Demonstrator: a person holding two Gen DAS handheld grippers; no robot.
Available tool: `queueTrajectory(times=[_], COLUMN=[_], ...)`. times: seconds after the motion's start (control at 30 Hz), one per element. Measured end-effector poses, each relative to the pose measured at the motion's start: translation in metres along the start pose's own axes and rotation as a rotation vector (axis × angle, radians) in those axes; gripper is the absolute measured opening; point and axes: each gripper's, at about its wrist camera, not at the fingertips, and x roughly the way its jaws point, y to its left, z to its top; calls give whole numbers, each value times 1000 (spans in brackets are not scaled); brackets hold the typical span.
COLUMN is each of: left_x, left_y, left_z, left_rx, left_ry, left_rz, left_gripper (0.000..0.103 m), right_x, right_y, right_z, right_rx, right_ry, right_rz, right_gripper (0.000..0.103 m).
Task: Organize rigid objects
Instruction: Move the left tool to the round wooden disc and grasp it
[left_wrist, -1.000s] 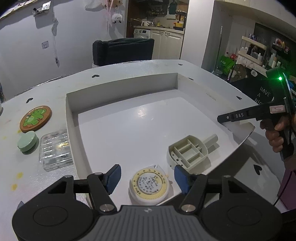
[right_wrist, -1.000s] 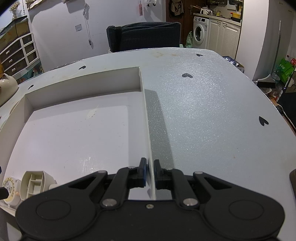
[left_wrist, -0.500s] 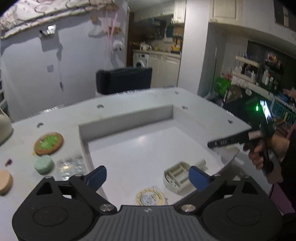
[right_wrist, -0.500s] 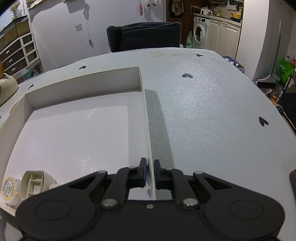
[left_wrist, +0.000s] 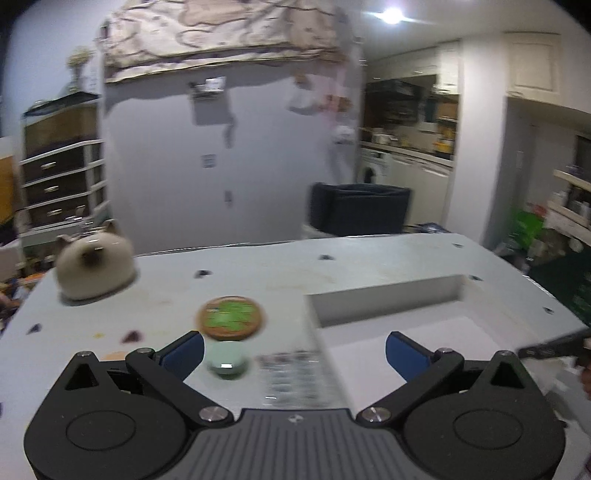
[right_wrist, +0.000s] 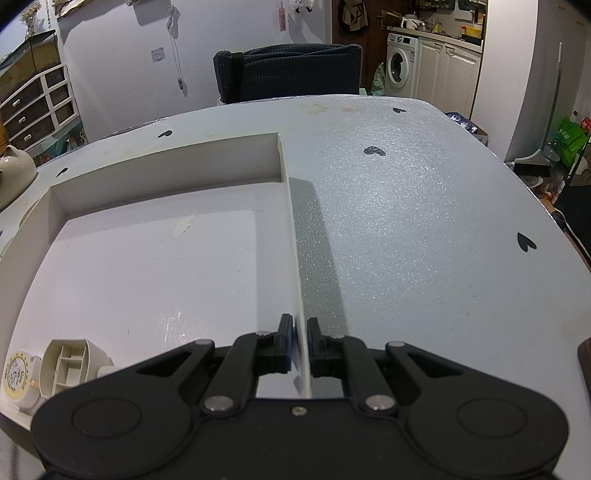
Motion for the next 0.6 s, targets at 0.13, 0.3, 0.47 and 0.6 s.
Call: queueTrajectory(times=[0.13,0.3,0.47,0.6], left_x=[11,30,49,62], left_y=[32,68,99,113], left_z=[0,-10,-29,-43], left_rx=[-40,-114,-189,-215], left_ry=[12,50,105,144], left_rz=[72,140,194,215], left_gripper=[103,103,103,103], right_x=[0,0,1,1], right_y=[0,0,-2,-2], right_z=[0,0,-1,-1], right_rx=[0,-2,3,1], right_ry=[0,1,0,0], right_rz=[0,-1,5,4], right_gripper=[8,8,8,8])
